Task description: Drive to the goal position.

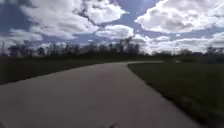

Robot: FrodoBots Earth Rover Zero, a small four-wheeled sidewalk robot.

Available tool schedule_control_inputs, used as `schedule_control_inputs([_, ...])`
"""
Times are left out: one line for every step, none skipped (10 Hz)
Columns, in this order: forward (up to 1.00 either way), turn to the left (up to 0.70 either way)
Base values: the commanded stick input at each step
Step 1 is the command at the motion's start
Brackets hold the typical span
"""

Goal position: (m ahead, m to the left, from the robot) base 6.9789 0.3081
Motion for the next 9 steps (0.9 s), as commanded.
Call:
schedule_control_inputs([1.00, -0.26])
schedule_control_inputs([1.00, 0.00])
schedule_control_inputs([1.00, 0.00])
schedule_control_inputs([1.00, 0.00])
schedule_control_inputs([1.00, 0.00])
schedule_control_inputs([1.00, 0.00])
schedule_control_inputs([1.00, 0.00])
schedule_control_inputs([1.00, 0.00])
schedule_control_inputs([1.00, 0.00])
